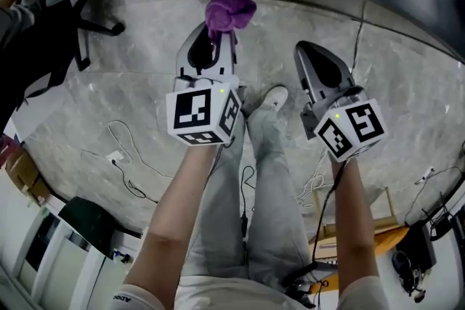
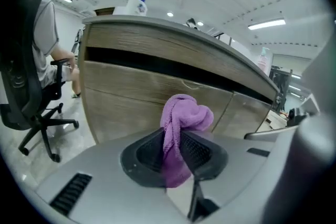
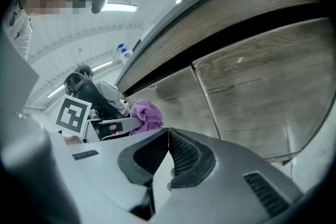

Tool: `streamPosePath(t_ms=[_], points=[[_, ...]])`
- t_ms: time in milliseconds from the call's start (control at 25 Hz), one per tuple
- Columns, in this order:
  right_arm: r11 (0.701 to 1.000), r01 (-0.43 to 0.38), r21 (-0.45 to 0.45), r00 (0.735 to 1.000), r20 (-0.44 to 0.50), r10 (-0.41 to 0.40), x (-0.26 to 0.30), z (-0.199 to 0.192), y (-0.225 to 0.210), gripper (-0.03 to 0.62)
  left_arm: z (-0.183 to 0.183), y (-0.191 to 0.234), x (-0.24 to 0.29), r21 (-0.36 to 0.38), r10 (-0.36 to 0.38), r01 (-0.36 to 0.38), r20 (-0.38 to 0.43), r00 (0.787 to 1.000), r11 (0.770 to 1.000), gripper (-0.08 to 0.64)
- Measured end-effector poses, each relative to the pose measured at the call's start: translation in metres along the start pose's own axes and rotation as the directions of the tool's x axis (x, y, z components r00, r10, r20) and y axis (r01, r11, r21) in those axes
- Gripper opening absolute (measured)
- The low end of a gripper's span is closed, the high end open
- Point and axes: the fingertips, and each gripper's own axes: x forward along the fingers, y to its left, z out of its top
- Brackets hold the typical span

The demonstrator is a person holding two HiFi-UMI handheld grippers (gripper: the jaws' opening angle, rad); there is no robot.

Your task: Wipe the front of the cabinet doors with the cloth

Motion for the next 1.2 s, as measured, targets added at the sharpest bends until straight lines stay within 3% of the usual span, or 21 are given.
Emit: streamPosePath(t_ms=[240, 480, 840, 1200], points=[[0.998, 0.045, 0.053, 0.999, 0.0, -0.045, -0.033, -0.014, -0.056, 0.028, -0.03, -0.085, 0.042, 0.041, -0.11, 0.112, -0.046, 0.993, 0.993, 0.074], [0.996, 0.054, 0.077, 0.999, 0.002, -0.054, -0.033, -0.038, -0.074, 0.028, -0.04, -0.118, 0.072, 0.089, -0.168, 0.17, -0.033, 0.985, 0.981, 0.074], [0.996, 0.076, 0.04, 0.997, 0.007, -0.076, -0.011, -0.04, -0.063, 0.028, -0.037, -0.096, 0.083, 0.075, -0.2, 0.202, -0.025, 0.979, 0.977, 0.074], [0.991, 0.127, 0.041, 0.991, 0.035, -0.129, 0.025, -0.032, -0.036, 0.028, -0.026, -0.015, 0.072, 0.107, -0.184, 0.185, -0.013, 0.983, 0.977, 0.074]])
